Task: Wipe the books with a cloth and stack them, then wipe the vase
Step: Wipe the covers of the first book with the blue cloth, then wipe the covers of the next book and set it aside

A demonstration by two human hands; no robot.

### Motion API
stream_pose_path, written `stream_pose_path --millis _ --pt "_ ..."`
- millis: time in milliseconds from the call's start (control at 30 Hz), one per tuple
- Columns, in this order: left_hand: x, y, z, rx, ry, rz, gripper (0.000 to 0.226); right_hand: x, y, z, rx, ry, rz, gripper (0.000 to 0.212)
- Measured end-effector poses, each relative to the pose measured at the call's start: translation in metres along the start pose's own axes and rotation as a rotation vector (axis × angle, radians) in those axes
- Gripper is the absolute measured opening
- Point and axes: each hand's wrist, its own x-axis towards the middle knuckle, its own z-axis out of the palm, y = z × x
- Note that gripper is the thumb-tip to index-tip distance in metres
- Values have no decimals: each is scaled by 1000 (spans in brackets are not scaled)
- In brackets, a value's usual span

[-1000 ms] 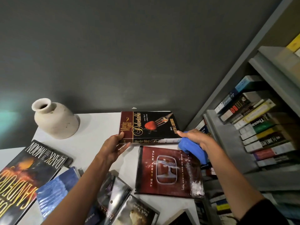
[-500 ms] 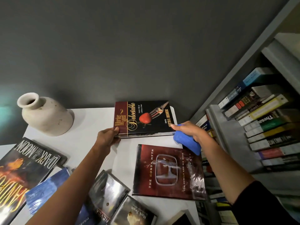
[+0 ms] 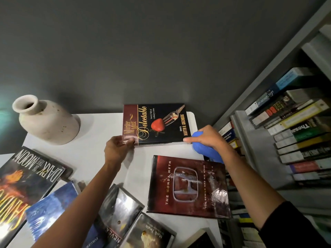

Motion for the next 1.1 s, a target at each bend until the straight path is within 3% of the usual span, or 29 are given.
stream_pose_path --millis 167,333,533,667,733,867,1100 --pt "-8 0 -5 261 -22 217 65 -10 -4 13 -379 103 -46 69" --pt "-7 3 -6 451 -14 390 46 -18 -12 20 -480 210 -111 54" --pt "-8 1 -5 536 -36 366 43 -26 -17 24 -458 245 -109 51" --pt "-17 11 -20 630 -83 351 62 -39 -23 21 -449 248 -31 52" --pt "-27 13 -38 636 -53 429 67 -51 -30 18 -440 292 -2 51" --pt "-60 11 -88 537 -22 563 40 -89 -57 13 -349 370 -54 48" --pt "-137 -23 -189 468 -63 575 19 -205 -102 71 -164 206 -226 47"
